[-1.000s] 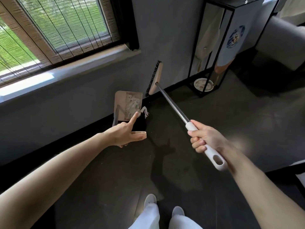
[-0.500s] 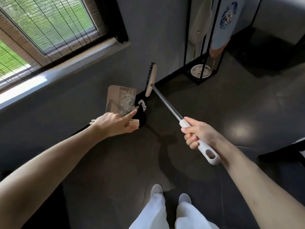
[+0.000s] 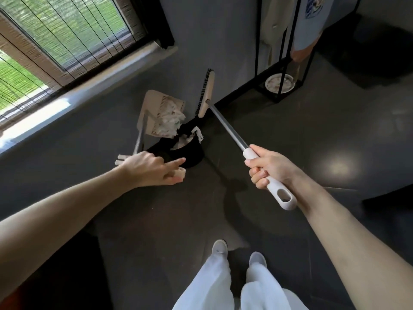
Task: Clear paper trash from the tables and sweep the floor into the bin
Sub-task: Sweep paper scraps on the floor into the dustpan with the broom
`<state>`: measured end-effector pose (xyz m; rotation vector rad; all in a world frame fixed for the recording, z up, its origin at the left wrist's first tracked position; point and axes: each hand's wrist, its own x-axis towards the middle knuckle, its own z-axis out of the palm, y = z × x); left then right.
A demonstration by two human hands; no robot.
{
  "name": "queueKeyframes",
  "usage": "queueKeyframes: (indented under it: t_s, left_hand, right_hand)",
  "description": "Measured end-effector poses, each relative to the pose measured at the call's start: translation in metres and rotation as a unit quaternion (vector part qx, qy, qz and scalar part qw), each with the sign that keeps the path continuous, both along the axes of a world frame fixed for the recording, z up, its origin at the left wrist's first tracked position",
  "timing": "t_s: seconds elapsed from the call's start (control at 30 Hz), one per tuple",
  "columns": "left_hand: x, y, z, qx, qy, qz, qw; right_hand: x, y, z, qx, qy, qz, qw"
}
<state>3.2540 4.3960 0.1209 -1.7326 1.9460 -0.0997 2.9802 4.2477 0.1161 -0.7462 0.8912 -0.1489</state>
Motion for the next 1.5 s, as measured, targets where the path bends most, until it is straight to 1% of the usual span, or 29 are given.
queueKeyframes:
  t_s: [0.1,0.2,0.33,0.43,0.5,0.57,0.63,0.7,0.77,0.83,0.93,1.0,1.07,1.13,1.17,1.27,1.33,1.37,1.4,1.43,1.47,1.5]
  left_hand:
    - [-0.018,0.001,-0.036,0.033,-0.009,-0.029,0.999]
    - [-0.033,0.003,-0.060,0.065,-0.019,-0.019,0.998]
    - [-0.013,0.012,-0.039,0.084,-0.058,-0.091,0.991]
    - [0.002,0.027,-0.010,0.126,-0.084,-0.080,0.985]
    - [0.001,0.036,0.006,0.126,-0.089,-0.080,0.985]
    - [-0.002,0.047,0.011,0.074,-0.086,-0.087,0.990]
    - [-0.005,0.052,0.011,-0.039,-0.046,-0.136,0.989]
    - [-0.007,0.052,0.000,-0.131,-0.014,-0.180,0.975]
    - [-0.012,0.046,-0.014,-0.118,0.012,-0.169,0.978]
    - [-0.027,0.036,-0.031,-0.084,0.008,-0.129,0.988]
    - [-0.044,0.022,-0.058,0.015,-0.004,-0.036,0.999]
    - [-0.042,0.012,-0.061,0.031,-0.017,-0.039,0.999]
    - [-0.032,0.009,-0.047,0.013,-0.051,-0.045,0.998]
    - [-0.021,0.012,-0.027,-0.043,-0.047,-0.035,0.997]
    - [-0.020,0.016,-0.018,-0.066,-0.032,-0.026,0.997]
    - [-0.028,0.023,0.017,-0.104,0.056,0.058,0.991]
    - [-0.031,0.026,0.038,-0.141,0.100,0.122,0.977]
    - [-0.032,0.026,0.052,-0.175,0.125,0.158,0.964]
    - [-0.031,0.024,0.066,-0.224,0.158,0.190,0.943]
    - [-0.030,0.022,0.080,-0.272,0.204,0.219,0.915]
    - [-0.028,0.020,0.091,-0.319,0.273,0.248,0.873]
    - [-0.025,0.016,0.103,-0.362,0.357,0.277,0.815]
  right_hand:
    - [0.001,0.003,-0.003,0.003,0.004,-0.002,1.000]
    - [-0.001,0.005,-0.006,0.014,0.010,-0.008,1.000]
    - [-0.004,0.009,-0.007,0.019,0.012,-0.016,1.000]
    - [-0.004,0.010,-0.006,0.025,0.013,-0.018,0.999]
    - [-0.002,0.009,-0.005,0.031,0.009,-0.020,0.999]
    - [-0.001,0.007,-0.005,0.041,0.005,-0.025,0.999]
    - [-0.001,0.006,-0.006,0.043,0.004,-0.025,0.999]
    - [-0.003,0.007,-0.009,0.041,0.006,-0.022,0.999]
    - [-0.005,0.010,-0.013,0.045,0.007,-0.017,0.999]
    - [-0.006,0.014,-0.017,0.049,0.009,-0.016,0.999]
    - [-0.010,0.016,-0.020,0.046,0.022,-0.012,0.999]
    - [-0.013,0.016,-0.021,0.040,0.031,-0.007,0.999]
    - [-0.015,0.016,-0.021,0.034,0.039,-0.008,0.999]
    - [-0.014,0.017,-0.020,0.032,0.042,-0.014,0.998]
    - [-0.013,0.017,-0.019,0.032,0.042,-0.016,0.998]
    - [-0.009,0.017,-0.012,0.026,0.038,-0.015,0.999]
    - [-0.007,0.018,-0.007,0.015,0.038,-0.016,0.999]
    - [-0.007,0.018,-0.005,0.010,0.040,-0.019,0.999]
    - [-0.007,0.020,-0.002,0.006,0.040,-0.022,0.999]
    - [-0.009,0.022,0.000,0.000,0.040,-0.023,0.999]
    - [-0.012,0.025,0.002,-0.007,0.040,-0.023,0.999]
    - [-0.016,0.028,0.004,-0.014,0.040,-0.024,0.999]
